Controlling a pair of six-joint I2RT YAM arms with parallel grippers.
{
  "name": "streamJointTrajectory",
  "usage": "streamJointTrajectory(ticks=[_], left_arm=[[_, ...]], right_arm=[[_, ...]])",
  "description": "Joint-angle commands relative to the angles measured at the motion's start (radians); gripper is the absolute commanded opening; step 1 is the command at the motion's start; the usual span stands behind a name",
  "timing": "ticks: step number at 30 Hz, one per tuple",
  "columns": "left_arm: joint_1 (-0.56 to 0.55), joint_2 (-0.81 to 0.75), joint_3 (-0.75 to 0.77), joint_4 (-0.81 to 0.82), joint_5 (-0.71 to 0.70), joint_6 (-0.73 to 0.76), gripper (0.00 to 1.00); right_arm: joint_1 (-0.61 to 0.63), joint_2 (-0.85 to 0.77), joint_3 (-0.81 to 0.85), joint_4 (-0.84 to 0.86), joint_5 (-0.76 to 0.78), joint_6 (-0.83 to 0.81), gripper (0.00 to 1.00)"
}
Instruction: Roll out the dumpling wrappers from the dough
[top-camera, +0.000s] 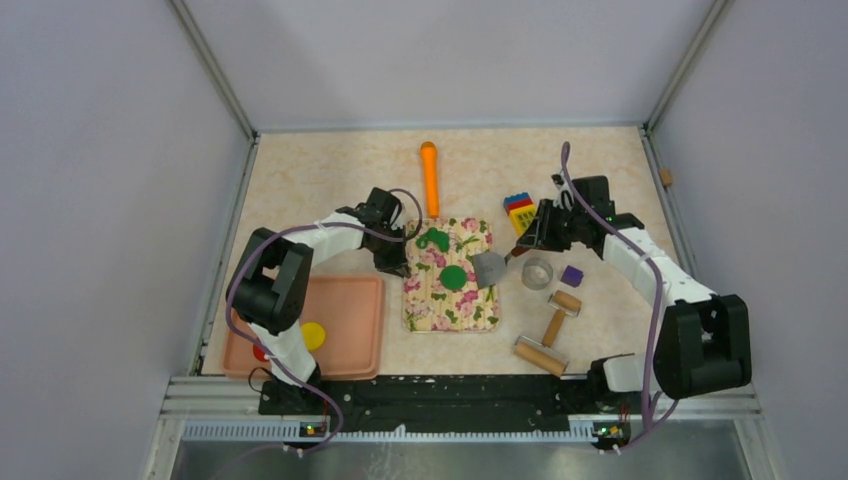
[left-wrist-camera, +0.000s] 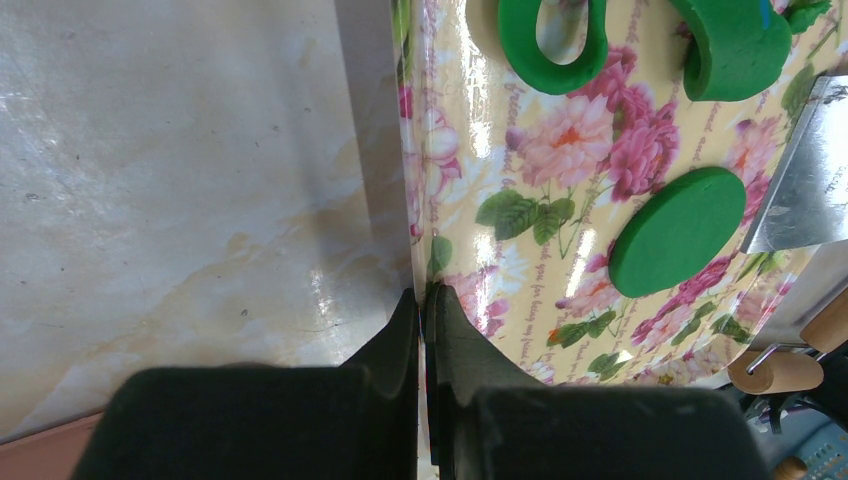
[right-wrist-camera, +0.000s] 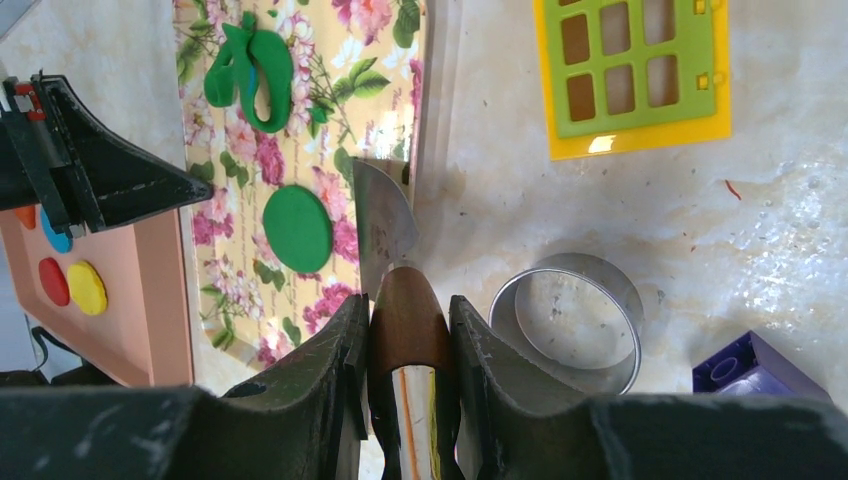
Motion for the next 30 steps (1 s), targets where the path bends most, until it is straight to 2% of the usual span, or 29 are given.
streamJointTrajectory(ticks=[1,30], left_arm=[[-0.019,0.022,-0.020,0.049,0.038,0.003,0.00],[-0.019,0.017,-0.025,0.061,0.048,0.007,0.00]], right_arm=[[0.028,0.039,0.009,0.008,0.037,-0.029,0.00],[0.070,0.111,-0.057,0.054,-0.039,-0.102,0.00]])
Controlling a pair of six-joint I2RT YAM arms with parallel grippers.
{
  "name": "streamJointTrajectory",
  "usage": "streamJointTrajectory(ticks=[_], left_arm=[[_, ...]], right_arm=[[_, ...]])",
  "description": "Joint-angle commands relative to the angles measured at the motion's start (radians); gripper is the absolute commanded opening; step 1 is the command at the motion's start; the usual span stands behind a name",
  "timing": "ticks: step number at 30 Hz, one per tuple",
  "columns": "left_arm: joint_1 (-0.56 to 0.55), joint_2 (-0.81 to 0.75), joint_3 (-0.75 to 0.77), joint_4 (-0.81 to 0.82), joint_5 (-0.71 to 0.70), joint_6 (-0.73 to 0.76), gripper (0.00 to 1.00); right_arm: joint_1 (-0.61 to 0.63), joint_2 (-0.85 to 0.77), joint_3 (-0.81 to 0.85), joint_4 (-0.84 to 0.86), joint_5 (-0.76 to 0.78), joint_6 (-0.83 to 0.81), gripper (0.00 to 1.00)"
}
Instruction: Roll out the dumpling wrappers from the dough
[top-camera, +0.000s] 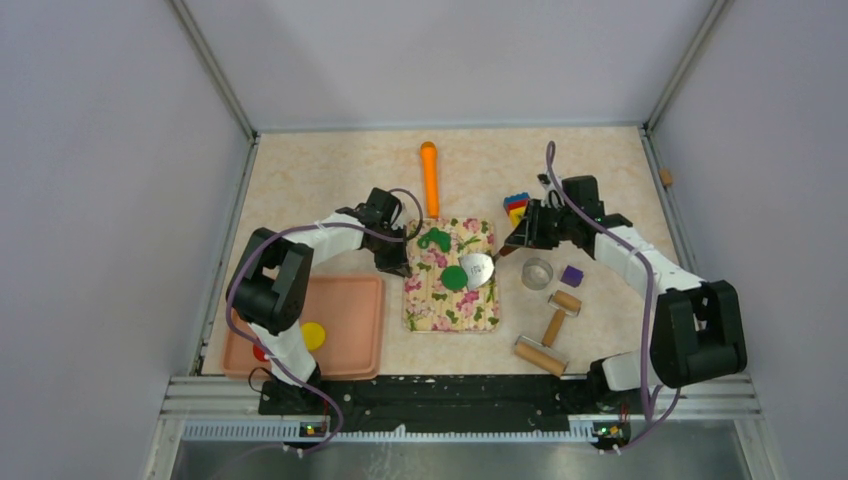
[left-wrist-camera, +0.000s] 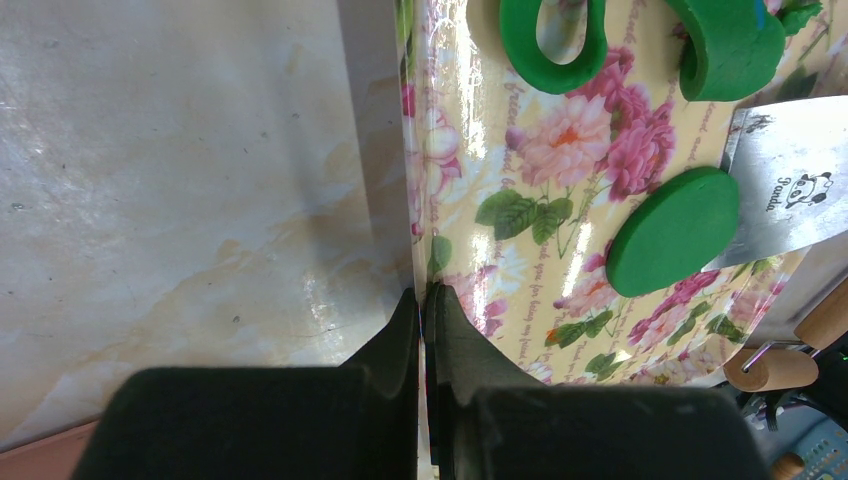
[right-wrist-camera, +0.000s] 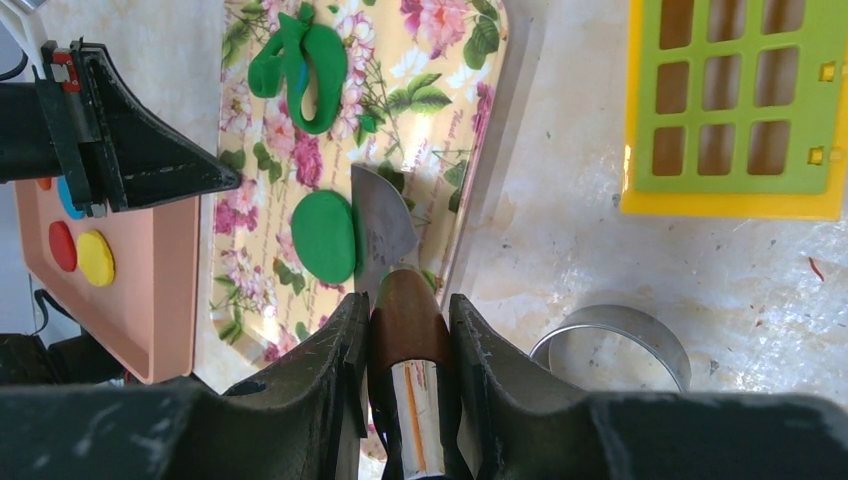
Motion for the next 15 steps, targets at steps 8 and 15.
streamJointTrajectory(ticks=[8,15], left_arm=[[-0.018,0.017,-0.020,0.052,0.046,0.009,0.00],[-0.019,0.014,-0.023,0.057,0.049,0.010,0.00]], right_arm=[[0.024,0.079,-0.048,-0.049,0.025,-0.057,0.00],[0.020,0.080,-0.060,-0.020,-0.026,-0.033,0.00]])
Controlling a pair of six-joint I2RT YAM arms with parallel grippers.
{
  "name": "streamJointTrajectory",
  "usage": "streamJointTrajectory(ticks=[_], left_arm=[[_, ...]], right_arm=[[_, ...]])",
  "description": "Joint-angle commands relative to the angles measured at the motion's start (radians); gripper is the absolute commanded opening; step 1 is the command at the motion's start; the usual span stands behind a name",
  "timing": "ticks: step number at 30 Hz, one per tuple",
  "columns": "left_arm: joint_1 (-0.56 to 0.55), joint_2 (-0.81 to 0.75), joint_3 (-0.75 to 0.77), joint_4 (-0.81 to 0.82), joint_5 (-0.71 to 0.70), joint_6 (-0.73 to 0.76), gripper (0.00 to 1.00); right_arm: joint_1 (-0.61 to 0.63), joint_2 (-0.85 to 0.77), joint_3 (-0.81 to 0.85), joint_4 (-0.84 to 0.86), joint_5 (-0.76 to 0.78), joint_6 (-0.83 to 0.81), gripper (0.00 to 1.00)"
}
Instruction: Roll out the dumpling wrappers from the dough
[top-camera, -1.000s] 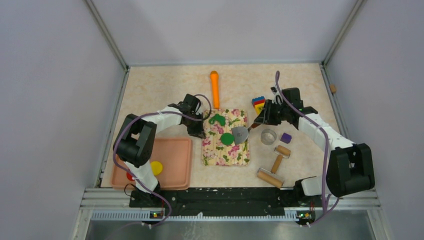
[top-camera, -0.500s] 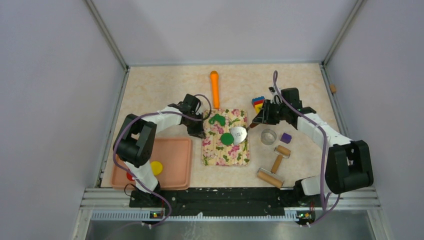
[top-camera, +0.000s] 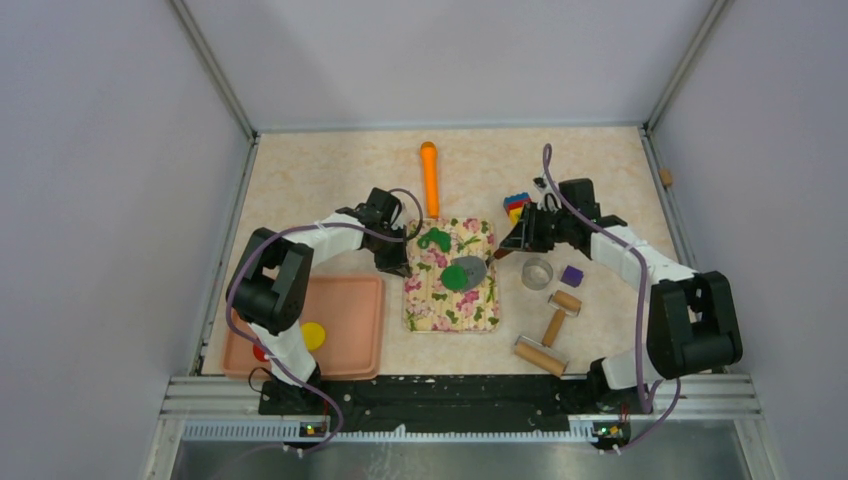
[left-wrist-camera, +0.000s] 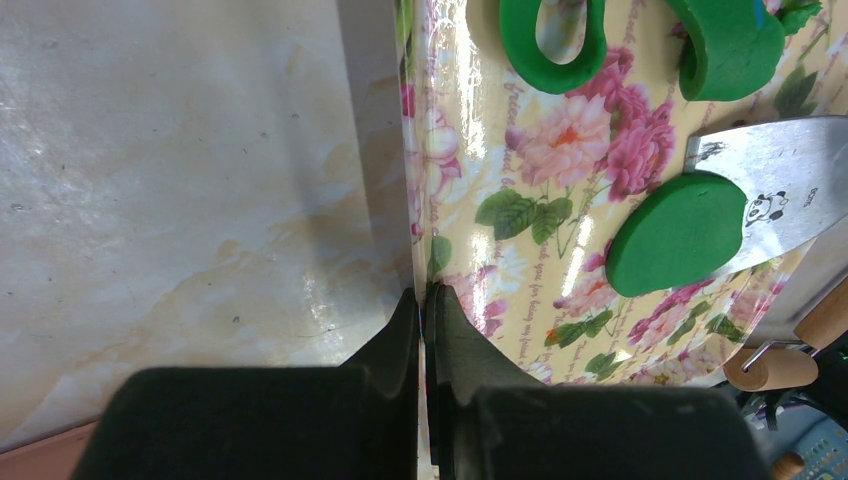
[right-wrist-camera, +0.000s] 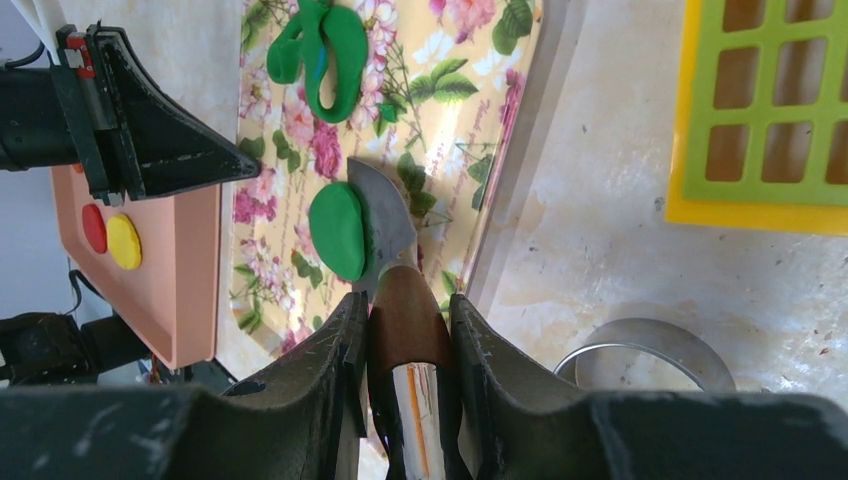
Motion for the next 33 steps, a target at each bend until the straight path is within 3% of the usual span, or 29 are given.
streamJointTrajectory(ticks=[1,14,27,33], left_arm=[[-0.019,0.013,-0.023,0.054,0.047,0.010,0.00],[-0.017,0.012,-0.019,0.056,0.034,0.028,0.00],[-0.018,-0.014,0.007,0.030,-0.018,0.060,0.00],[-0.012,-0.049,0.074,-0.020,-0.024,0.108,0.26]], right_arm=[[0.015,0.030,-0.044,-0.061,0.033,-0.049,0.00],[-0.048,-0.018,-0.042,0.032,-0.236,0.054,0.00],[-0.051,-0.060,-0.032,0.052,-0.308,0.089,0.00],[-0.055,-0.071,0.013,0.017,-0.326,0.076,0.00]])
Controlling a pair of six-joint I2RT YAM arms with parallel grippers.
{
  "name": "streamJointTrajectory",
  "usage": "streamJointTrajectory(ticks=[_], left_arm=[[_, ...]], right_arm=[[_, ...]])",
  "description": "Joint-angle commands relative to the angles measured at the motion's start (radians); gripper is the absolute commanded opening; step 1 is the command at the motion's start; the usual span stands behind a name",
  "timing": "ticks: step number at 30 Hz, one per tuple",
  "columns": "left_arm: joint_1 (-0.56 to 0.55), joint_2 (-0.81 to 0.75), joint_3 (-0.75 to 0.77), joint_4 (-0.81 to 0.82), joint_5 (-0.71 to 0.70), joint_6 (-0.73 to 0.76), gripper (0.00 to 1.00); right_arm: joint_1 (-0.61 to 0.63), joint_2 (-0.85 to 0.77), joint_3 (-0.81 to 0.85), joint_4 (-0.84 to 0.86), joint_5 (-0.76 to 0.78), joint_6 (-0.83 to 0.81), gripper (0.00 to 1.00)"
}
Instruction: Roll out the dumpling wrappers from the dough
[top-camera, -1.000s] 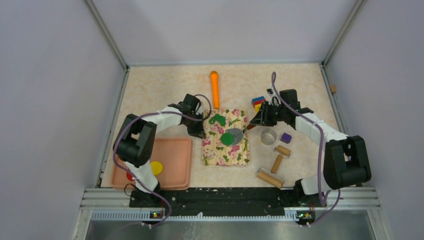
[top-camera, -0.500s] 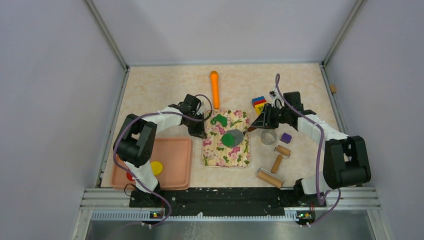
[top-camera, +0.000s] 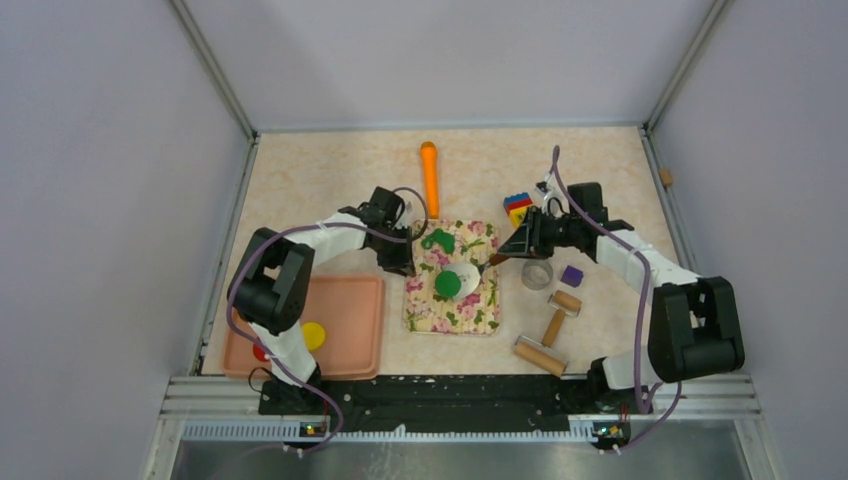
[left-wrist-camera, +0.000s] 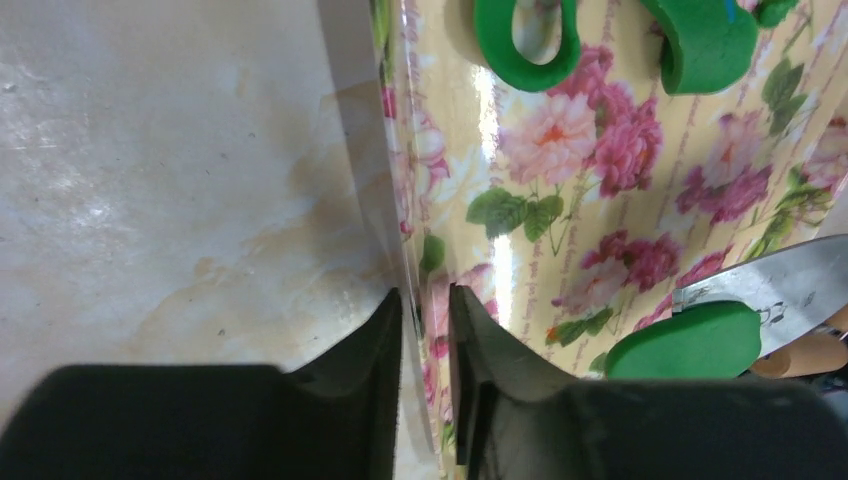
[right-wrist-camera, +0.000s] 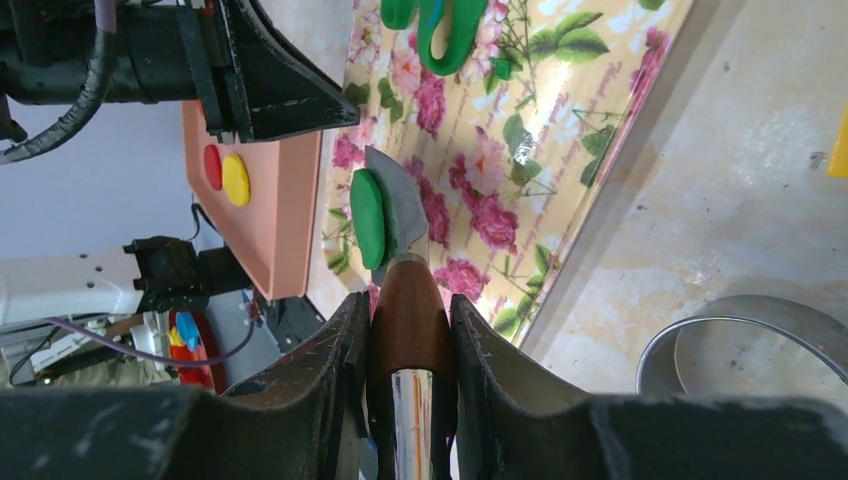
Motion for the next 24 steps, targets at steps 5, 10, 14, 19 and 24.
streamJointTrajectory(ticks=[5,10,14,19,24], left_arm=[[0.066,-0.123,0.213,-0.102,0.009,0.110,0.40],[0.215,-0.226,0.281,-0.112,0.059,0.136,0.44],[0.333,-0.335,0.277,-0.110,0.049,0.156,0.46],[0.500,-0.504,0.216,-0.117,0.018,0.148,0.47],[0.632,-0.680,0.094,-0.130,-0.019,0.100,0.48]], right_arm=[[0.004,-0.042,0.106,-0.027,-0.069,-0.004,0.00],[0.071,-0.018,0.195,-0.050,-0.056,-0.020,0.00],[0.156,0.024,0.292,-0.071,-0.037,-0.028,0.00],[0.266,0.109,0.425,-0.068,-0.023,-0.044,0.00],[0.393,0.200,0.532,-0.088,-0.007,-0.079,0.00]])
